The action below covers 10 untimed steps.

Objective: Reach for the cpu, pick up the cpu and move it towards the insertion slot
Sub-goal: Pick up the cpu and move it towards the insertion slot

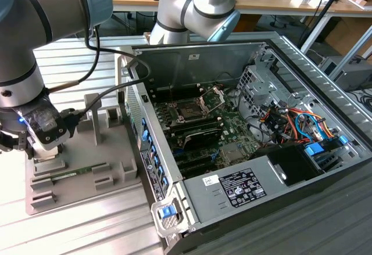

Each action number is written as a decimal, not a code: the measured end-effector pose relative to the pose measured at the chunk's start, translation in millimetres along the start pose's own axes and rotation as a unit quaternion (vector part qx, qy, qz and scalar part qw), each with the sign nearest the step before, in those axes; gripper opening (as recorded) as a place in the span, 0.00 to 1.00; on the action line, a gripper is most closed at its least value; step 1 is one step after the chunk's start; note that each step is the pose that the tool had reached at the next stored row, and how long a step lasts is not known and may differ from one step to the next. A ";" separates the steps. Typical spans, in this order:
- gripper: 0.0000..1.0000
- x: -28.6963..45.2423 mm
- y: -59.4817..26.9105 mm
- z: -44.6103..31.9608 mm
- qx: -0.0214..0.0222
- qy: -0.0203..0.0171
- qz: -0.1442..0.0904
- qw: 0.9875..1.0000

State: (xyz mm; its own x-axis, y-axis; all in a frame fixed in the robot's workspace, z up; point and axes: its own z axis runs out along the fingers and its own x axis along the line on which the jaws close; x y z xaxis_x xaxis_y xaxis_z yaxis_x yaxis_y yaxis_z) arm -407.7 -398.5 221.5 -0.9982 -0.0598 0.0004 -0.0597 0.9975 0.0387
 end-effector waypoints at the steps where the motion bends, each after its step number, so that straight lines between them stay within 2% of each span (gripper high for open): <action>1: 0.55 0.0 0.0 -0.6 0.000 0.000 0.000 1.000; 10: 0.55 0.0 0.1 -3.5 0.000 0.000 0.000 1.000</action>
State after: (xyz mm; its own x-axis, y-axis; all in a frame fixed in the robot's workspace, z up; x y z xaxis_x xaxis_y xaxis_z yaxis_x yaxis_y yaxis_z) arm -407.7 -398.5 225.0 -0.9982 -0.0598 0.0003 -0.0597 0.9974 0.0392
